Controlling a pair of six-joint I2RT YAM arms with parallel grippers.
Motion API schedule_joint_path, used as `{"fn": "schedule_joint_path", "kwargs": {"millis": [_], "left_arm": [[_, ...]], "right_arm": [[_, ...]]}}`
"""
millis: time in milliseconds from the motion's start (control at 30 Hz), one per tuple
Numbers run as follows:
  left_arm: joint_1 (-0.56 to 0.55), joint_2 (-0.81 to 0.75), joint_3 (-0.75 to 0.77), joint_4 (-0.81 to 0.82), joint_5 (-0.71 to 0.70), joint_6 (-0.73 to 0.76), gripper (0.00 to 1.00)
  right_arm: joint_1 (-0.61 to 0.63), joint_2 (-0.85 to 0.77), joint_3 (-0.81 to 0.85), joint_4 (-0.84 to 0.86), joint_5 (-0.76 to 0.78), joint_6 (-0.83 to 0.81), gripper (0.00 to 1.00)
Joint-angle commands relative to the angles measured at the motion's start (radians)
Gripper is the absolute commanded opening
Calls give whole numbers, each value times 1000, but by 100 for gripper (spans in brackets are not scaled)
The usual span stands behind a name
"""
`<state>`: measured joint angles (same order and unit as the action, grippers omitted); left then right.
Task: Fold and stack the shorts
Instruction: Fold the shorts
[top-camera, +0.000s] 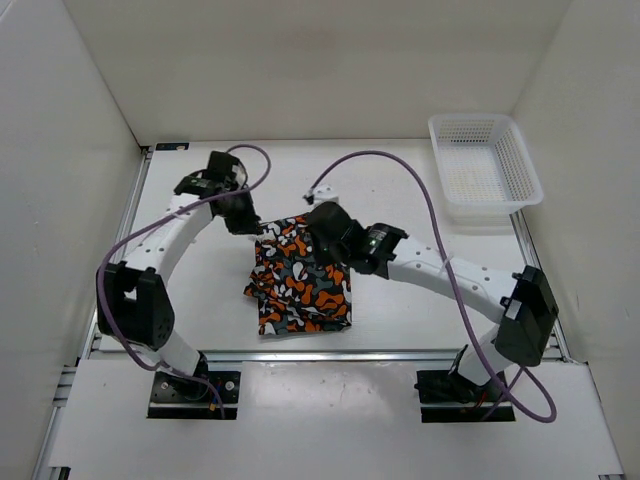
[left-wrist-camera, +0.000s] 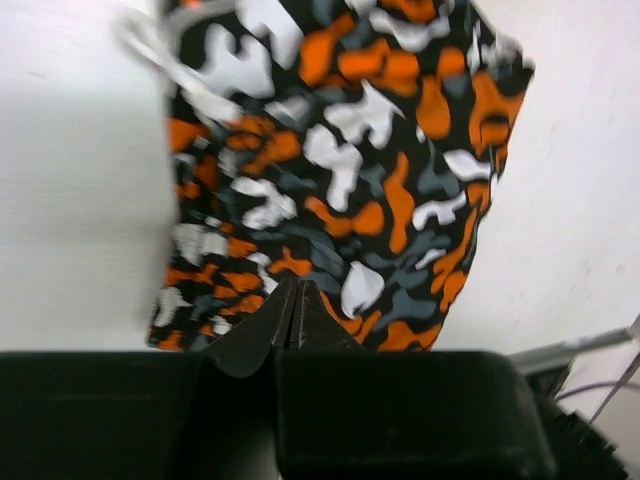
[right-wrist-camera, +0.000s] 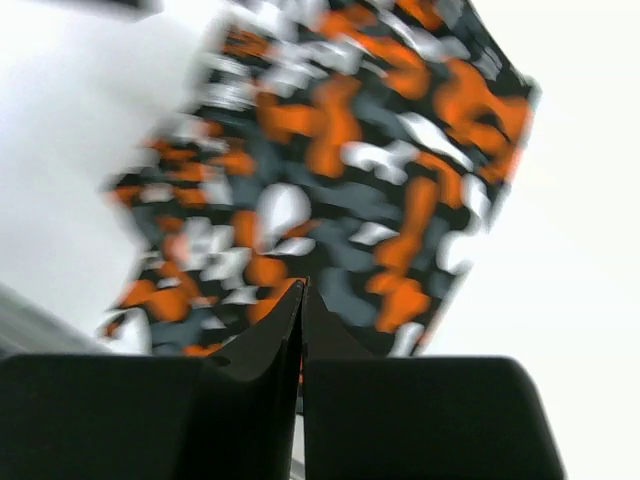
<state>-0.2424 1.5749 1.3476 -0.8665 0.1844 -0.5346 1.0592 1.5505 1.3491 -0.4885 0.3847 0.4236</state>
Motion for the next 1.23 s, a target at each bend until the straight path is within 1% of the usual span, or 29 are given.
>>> {"fn": "schedule_joint_path", "kwargs": {"millis": [0, 67, 133, 167, 300, 400, 433, 533, 567, 600, 633, 667, 700, 733, 767, 800, 833, 900, 933, 967, 1033, 1067, 1100, 1133, 1167, 1200], "left_arm": [[-64, 42, -21, 3, 10, -19, 10], [-83, 97, -45, 29, 0, -28, 10], [-83, 144, -56, 61, -9, -28, 10], [-83, 195, -56, 61, -10, -28, 10], [-83, 298, -33, 70, -42, -19, 10], [-83, 307, -10, 70, -42, -8, 10], [-83, 292, -10, 70, -52, 4, 10], [-83, 229, 57, -1, -88, 28, 10], [-83, 209, 83, -28, -88, 38, 10], [-83, 188, 137, -52, -100, 38, 15], [-83, 141, 166, -104, -109, 53, 22], [-83, 116, 195, -129, -121, 67, 28], [-83, 88, 223, -153, -122, 67, 32], [-83, 36, 279, -176, -135, 80, 39], [-83, 10, 304, -216, -135, 94, 52], [-83, -19, 326, -232, -146, 94, 54], [-83, -80, 355, -244, -146, 103, 69], [-83, -149, 364, -258, -181, 104, 72], [-83, -185, 364, -258, -190, 104, 72], [-83, -260, 354, -258, -200, 104, 72], [-83, -335, 328, -258, -220, 91, 74], [-83, -407, 315, -258, -235, 82, 74], [-83, -442, 303, -249, -250, 82, 80], [-83, -476, 291, -249, -250, 70, 82], [-83, -539, 262, -227, -266, 58, 89], [-83, -568, 245, -218, -284, 58, 93]], "right_arm": [[-115, 22, -80, -1, -147, 98, 0], [-149, 48, -126, 40, -193, 98, 0], [-188, 81, -137, 60, -220, 98, 0], [-198, 123, -146, 76, -221, 98, 0], [-246, 238, -146, 110, -253, 98, 0], [-258, 282, -113, 110, -267, 98, 0], [-258, 283, -113, 110, -267, 98, 2], [-277, 212, -67, 39, -224, 80, 20], [-277, 148, -67, 22, -196, 80, 44], [-277, 113, -44, -19, -122, 70, 61], [-277, 41, -33, -47, -78, 70, 76], [-277, 5, -24, -73, -34, 70, 86], [-277, -30, -15, -100, 12, 70, 99], [-286, -100, -15, -146, 104, 79, 99], [-297, -134, -15, -172, 141, 96, 99], [-306, -167, -15, -198, 178, 107, 99], [-324, -229, -24, -246, 209, 107, 99], [-347, -291, -42, -294, 278, 130, 99], [-370, -350, -53, -335, 298, 142, 99], [-380, -380, -74, -358, 319, 158, 99], [-409, -464, -102, -407, 367, 167, 99], [-409, -492, -114, -421, 378, 176, 99], [-427, -538, -140, -430, 378, 176, 99], [-447, -558, -151, -444, 378, 185, 99], [-447, -575, -165, -444, 378, 185, 99], [-459, -602, -175, -444, 378, 196, 99]]}}
